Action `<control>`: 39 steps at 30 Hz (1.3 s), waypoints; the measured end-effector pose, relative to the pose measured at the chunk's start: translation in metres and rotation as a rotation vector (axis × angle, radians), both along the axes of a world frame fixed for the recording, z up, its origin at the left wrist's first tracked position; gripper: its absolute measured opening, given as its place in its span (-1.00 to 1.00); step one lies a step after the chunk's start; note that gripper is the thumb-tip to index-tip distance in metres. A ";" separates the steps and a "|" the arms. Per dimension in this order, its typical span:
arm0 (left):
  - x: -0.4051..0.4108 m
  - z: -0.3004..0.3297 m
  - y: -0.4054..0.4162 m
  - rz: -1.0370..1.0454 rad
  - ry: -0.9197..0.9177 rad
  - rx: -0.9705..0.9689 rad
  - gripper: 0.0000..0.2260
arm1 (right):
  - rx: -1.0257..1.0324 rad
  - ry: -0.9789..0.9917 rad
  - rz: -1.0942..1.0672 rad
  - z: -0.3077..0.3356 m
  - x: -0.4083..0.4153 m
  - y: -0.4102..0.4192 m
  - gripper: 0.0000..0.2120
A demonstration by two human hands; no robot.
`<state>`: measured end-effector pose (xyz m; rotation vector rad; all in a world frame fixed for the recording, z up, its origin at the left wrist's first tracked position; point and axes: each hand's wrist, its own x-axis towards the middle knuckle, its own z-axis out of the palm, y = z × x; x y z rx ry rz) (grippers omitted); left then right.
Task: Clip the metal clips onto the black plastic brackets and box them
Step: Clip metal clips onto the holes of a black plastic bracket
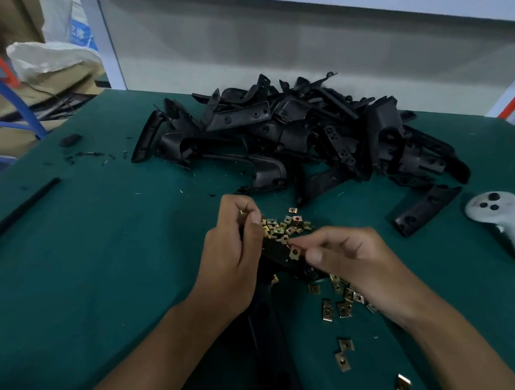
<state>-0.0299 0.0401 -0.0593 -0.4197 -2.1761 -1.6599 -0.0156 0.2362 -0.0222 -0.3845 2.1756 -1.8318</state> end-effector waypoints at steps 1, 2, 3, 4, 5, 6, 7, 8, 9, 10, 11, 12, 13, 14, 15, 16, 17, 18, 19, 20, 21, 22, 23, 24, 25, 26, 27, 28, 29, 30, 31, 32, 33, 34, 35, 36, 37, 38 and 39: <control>0.000 0.000 0.000 0.012 -0.003 0.005 -0.90 | 0.005 0.004 0.028 0.000 0.001 0.000 -0.72; 0.000 0.000 0.000 0.029 -0.006 0.010 -0.90 | 0.031 0.028 0.038 0.000 0.001 0.000 -0.68; 0.000 0.000 0.000 0.044 -0.007 0.015 -0.90 | 0.073 0.073 0.026 -0.001 0.002 -0.002 -0.64; 0.000 0.001 0.000 0.055 -0.009 0.022 -0.90 | 0.122 0.129 -0.001 -0.003 0.003 -0.003 -0.63; 0.000 0.000 0.000 0.057 -0.012 0.030 -0.89 | 0.165 0.186 -0.032 -0.005 0.004 -0.004 -0.65; 0.000 0.000 0.000 0.053 -0.017 0.035 -0.89 | 0.197 0.238 -0.057 -0.007 0.005 -0.006 -0.67; 0.000 0.000 0.000 0.047 -0.024 0.040 -0.89 | 0.221 0.280 -0.074 -0.008 0.007 -0.007 -0.69; 0.001 0.000 0.000 0.038 -0.033 0.047 -0.88 | 0.229 0.308 -0.084 -0.009 0.007 -0.007 -0.71; 0.000 0.000 0.000 0.024 -0.042 0.061 -0.88 | 0.224 0.319 -0.090 -0.010 0.007 -0.006 -0.72; 0.000 0.001 0.000 0.005 -0.055 0.087 -0.88 | 0.209 0.311 -0.092 -0.010 0.006 -0.005 -0.72; 0.000 0.002 0.001 -0.024 -0.070 0.121 -0.87 | 0.185 0.286 -0.090 -0.008 0.005 -0.005 -0.72; -0.001 0.002 0.002 -0.061 -0.084 0.149 -0.86 | 0.144 0.250 -0.086 -0.007 0.003 -0.005 -0.71; 0.000 0.003 0.003 -0.106 -0.094 0.162 -0.86 | 0.091 0.214 -0.087 -0.006 0.002 -0.004 -0.68; 0.001 0.004 0.004 -0.155 -0.096 0.158 -0.85 | 0.039 0.187 -0.096 -0.005 0.002 -0.004 -0.65; 0.003 0.004 0.006 -0.205 -0.097 0.137 -0.85 | 0.001 0.174 -0.114 -0.006 0.001 -0.005 -0.64; 0.004 0.004 0.007 -0.252 -0.101 0.107 -0.85 | -0.026 0.175 -0.132 -0.006 0.001 -0.007 -0.65; 0.006 0.003 0.009 -0.289 -0.112 0.080 -0.85 | -0.047 0.181 -0.146 -0.007 0.000 -0.009 -0.68; 0.007 0.003 0.011 -0.312 -0.129 0.068 -0.86 | -0.067 0.184 -0.160 -0.008 0.000 -0.012 -0.72; 0.007 0.003 0.011 -0.321 -0.145 0.070 -0.86 | -0.085 0.184 -0.176 -0.008 0.000 -0.013 -0.76; 0.008 0.003 0.012 -0.323 -0.153 0.078 -0.86 | -0.096 0.183 -0.191 -0.007 0.000 -0.014 -0.77; 0.007 0.004 0.012 -0.322 -0.152 0.084 -0.85 | -0.100 0.179 -0.203 -0.006 0.000 -0.014 -0.78; 0.007 0.004 0.011 -0.322 -0.149 0.087 -0.84 | -0.099 0.174 -0.210 -0.005 -0.001 -0.013 -0.80; 0.007 0.004 0.011 -0.324 -0.153 0.090 -0.82 | -0.095 0.167 -0.215 -0.004 -0.001 -0.011 -0.81; 0.008 0.004 0.011 -0.329 -0.165 0.097 -0.80 | -0.092 0.159 -0.221 -0.003 -0.002 -0.009 -0.82; 0.008 0.004 0.010 -0.336 -0.177 0.107 -0.78 | -0.089 0.149 -0.229 -0.003 -0.002 -0.008 -0.82; 0.009 0.004 0.010 -0.340 -0.187 0.118 -0.76 | -0.084 0.138 -0.241 -0.002 -0.002 -0.006 -0.82; 0.010 0.004 0.010 -0.343 -0.195 0.132 -0.76 | -0.079 0.126 -0.257 -0.002 -0.003 -0.005 -0.81; 0.011 0.005 0.010 -0.345 -0.204 0.151 -0.78 | -0.079 0.113 -0.272 -0.002 -0.003 -0.004 -0.80; 0.012 0.005 0.011 -0.348 -0.215 0.174 -0.79 | -0.087 0.098 -0.282 -0.002 -0.003 -0.003 -0.79; 0.012 0.005 0.011 -0.353 -0.228 0.198 -0.81 | -0.099 0.079 -0.288 -0.002 -0.004 -0.002 -0.78; 0.012 0.005 0.010 -0.357 -0.236 0.220 -0.82 | -0.117 0.057 -0.288 -0.002 -0.004 -0.001 -0.77; 0.011 0.005 0.009 -0.363 -0.236 0.234 -0.83 | -0.138 0.031 -0.283 -0.002 -0.004 0.000 -0.76; 0.011 0.004 0.008 -0.374 -0.233 0.233 -0.82 | -0.163 0.002 -0.277 -0.002 -0.004 0.000 -0.74; 0.011 0.004 0.007 -0.387 -0.233 0.222 -0.79 | -0.188 -0.026 -0.270 -0.002 -0.005 0.000 -0.74; 0.010 0.003 0.006 -0.396 -0.234 0.205 -0.75 | -0.213 -0.051 -0.266 -0.002 -0.005 -0.001 -0.74; 0.011 0.002 0.006 -0.401 -0.233 0.191 -0.72 | -0.243 -0.073 -0.265 -0.001 -0.006 -0.001 -0.75; 0.011 0.002 0.006 -0.401 -0.234 0.185 -0.70 | -0.281 -0.098 -0.265 0.000 -0.006 -0.002 -0.76; 0.011 0.002 0.006 -0.397 -0.234 0.182 -0.70 | -0.324 -0.126 -0.263 0.001 -0.005 -0.003 -0.78; 0.011 0.003 0.006 -0.386 -0.231 0.176 -0.71 | -0.364 -0.154 -0.260 0.002 -0.005 -0.003 -0.80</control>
